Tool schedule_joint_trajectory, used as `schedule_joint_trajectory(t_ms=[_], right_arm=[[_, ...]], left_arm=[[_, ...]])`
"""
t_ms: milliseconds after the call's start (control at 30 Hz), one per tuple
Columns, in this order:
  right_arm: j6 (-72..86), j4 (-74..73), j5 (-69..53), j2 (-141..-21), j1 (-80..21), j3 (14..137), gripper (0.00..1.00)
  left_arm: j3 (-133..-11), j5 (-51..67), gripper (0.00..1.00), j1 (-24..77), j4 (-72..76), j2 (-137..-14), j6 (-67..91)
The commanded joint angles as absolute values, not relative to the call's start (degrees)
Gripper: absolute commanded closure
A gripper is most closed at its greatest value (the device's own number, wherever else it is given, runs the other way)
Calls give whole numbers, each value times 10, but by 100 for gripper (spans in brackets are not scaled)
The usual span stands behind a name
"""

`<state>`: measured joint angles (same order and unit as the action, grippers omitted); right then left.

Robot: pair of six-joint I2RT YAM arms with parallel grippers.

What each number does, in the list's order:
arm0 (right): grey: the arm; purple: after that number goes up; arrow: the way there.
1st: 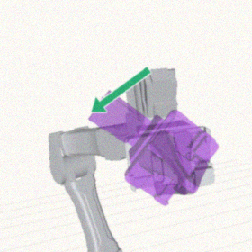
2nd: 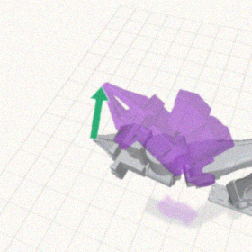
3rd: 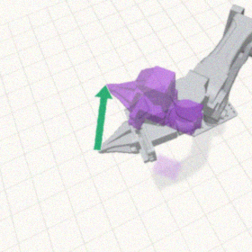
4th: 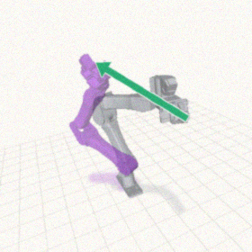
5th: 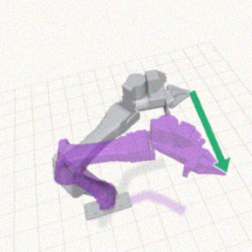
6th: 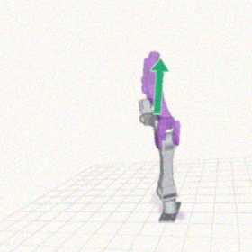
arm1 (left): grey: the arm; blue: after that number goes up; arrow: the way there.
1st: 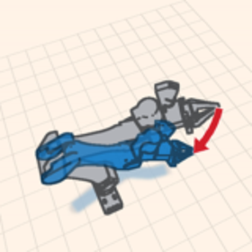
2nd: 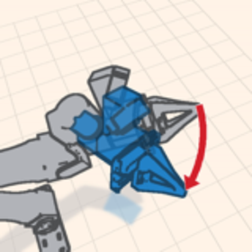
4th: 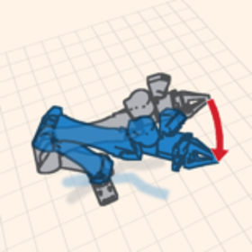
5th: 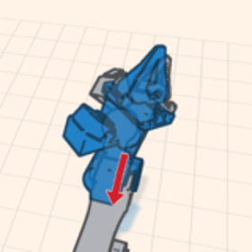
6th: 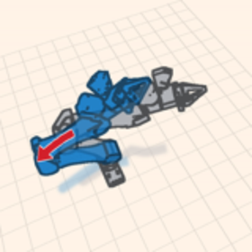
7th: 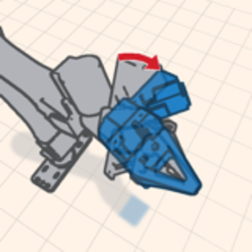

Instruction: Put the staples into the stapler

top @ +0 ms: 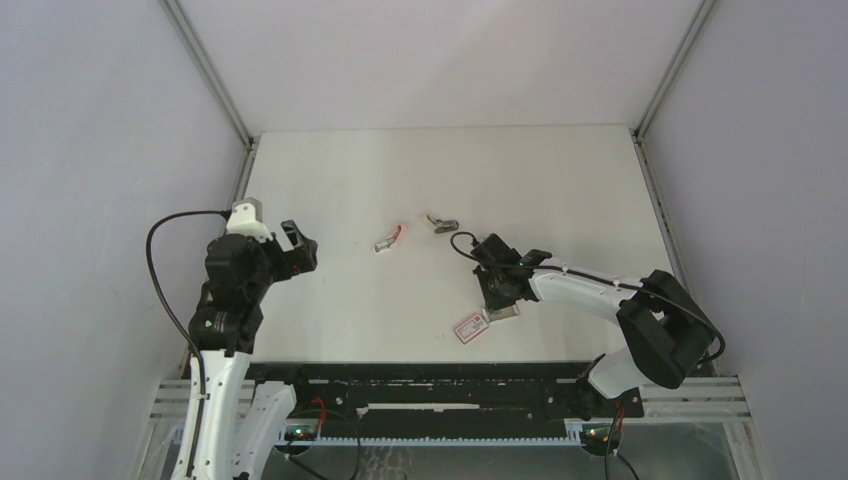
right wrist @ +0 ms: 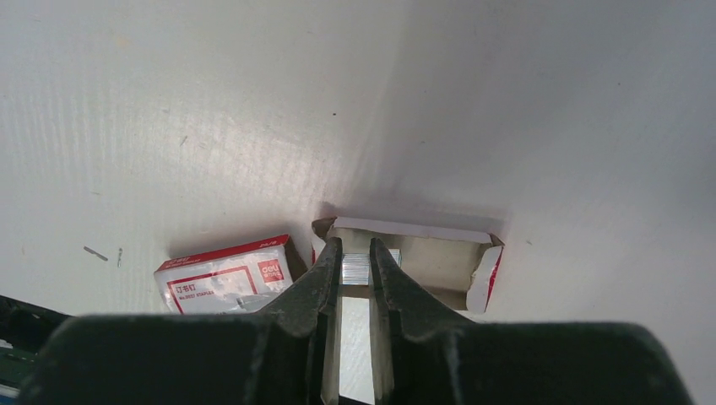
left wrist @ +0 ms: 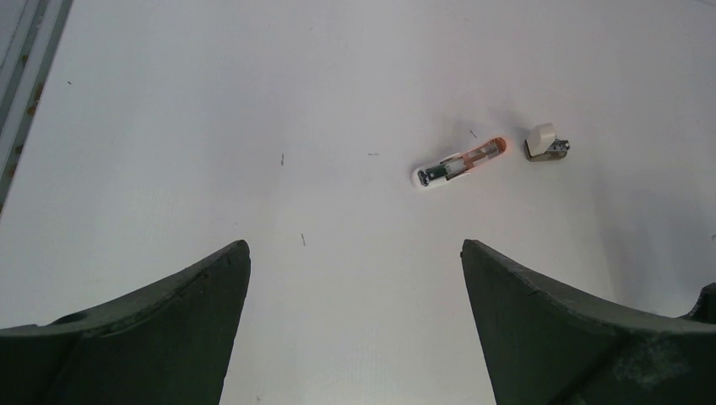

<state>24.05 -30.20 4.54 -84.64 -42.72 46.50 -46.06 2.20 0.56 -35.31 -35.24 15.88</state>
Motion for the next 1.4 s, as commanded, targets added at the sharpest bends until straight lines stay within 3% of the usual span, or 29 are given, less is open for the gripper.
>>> schedule_joint_trajectory(t_ms=[0,333,700,1000,1367], right_arm=[[268,-295,66,-834,-426,459,93],[270,-296,73,-838,-413,457,89],[271,-304,72,-819,-410,456,66],[273,-294,65,-813,-417,456,78],[279,-296,76,-836,-421,456,79]], left_arm=[[-452,34,1,1,-341,-350,148],[-451,34,1,1,-341,-352,149],[-452,36,1,0,-341,-352,149],[-451,38,1,1,-340,-352,149],[-451,40,1,1,-339,-355,150]])
